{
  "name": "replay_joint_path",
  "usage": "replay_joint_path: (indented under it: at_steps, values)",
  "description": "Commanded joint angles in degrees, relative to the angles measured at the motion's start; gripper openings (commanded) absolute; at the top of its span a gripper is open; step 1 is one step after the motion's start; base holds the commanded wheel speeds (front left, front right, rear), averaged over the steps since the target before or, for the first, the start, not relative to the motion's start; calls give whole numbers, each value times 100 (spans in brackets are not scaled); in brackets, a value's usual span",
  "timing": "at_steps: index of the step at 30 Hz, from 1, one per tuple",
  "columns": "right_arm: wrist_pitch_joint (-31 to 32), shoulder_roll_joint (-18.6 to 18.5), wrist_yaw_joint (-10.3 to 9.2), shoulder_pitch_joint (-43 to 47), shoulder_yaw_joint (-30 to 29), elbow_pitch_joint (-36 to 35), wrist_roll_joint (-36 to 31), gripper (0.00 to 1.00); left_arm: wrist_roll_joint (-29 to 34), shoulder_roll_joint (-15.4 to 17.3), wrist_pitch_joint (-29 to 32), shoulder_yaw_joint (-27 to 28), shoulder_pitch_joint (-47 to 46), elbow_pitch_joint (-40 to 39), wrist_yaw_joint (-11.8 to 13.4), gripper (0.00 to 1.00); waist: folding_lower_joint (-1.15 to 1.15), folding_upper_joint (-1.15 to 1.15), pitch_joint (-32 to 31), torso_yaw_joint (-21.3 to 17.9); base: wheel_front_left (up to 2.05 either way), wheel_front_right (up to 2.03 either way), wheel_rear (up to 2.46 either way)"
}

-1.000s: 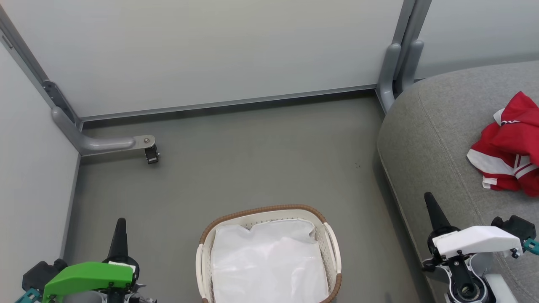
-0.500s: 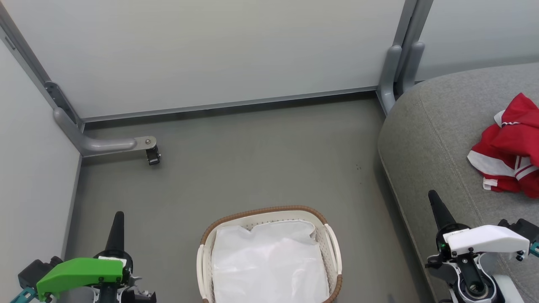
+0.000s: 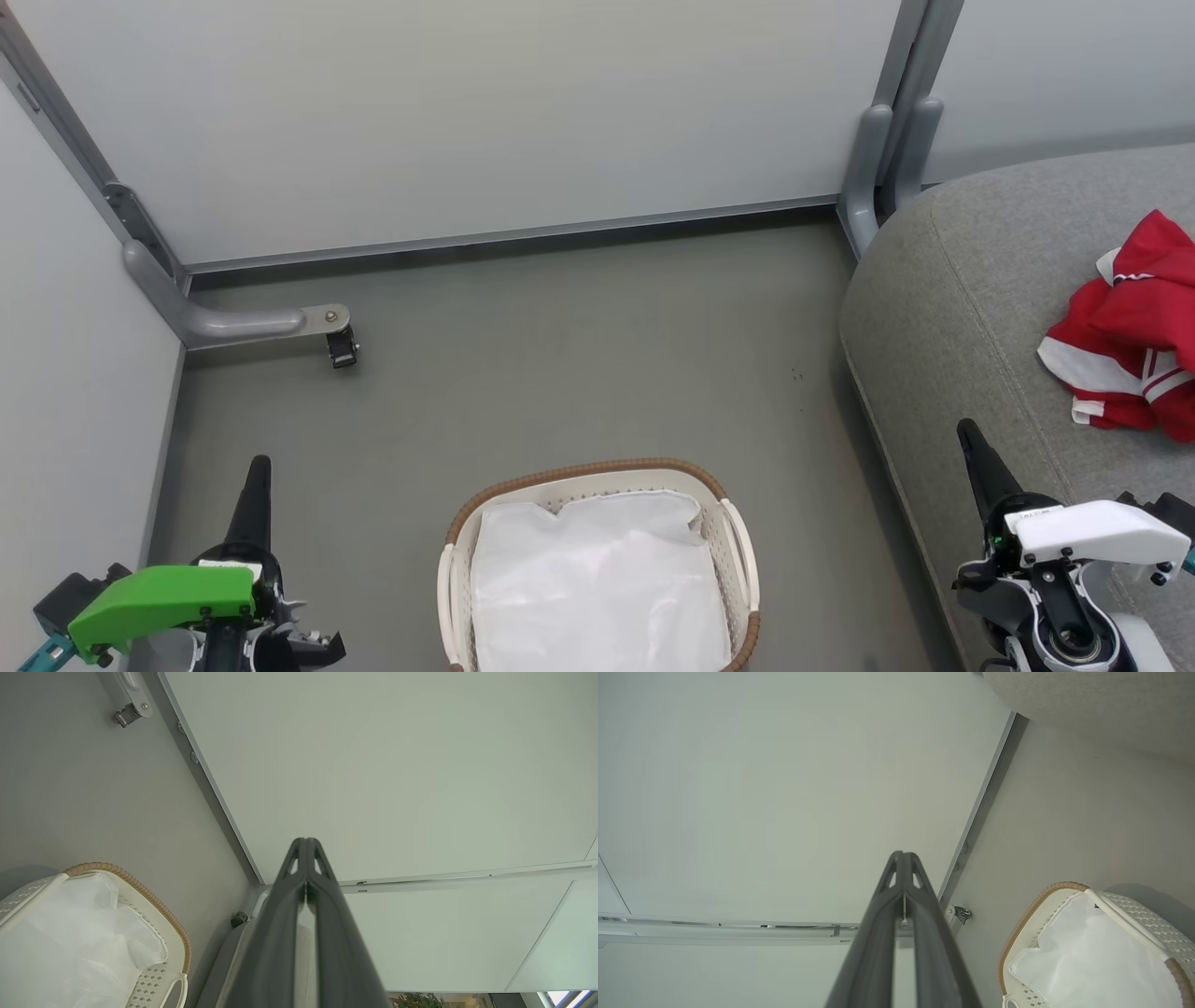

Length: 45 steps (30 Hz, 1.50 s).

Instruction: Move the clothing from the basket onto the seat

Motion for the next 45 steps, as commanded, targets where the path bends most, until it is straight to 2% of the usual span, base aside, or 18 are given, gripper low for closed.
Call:
replay_joint_path:
  at_steps: [1, 24, 45]
  values:
    - [41, -33, -3, 60, -34, -57, 134, 0, -130, 38, 31, 31, -124, -36, -31, 0, 0, 0, -3, 2, 0, 0, 0]
    - [278, -39, -4, 121, -196, -187, 1098, 0, -1038, 44, 274, 125, -194, -141, -57, 0, 0, 0, -53, 33, 0, 0, 0]
    - [282, -39, -4, 121, -192, -183, 1088, 0, -1023, 44, 274, 121, -183, -135, -57, 0, 0, 0, -53, 34, 0, 0, 0]
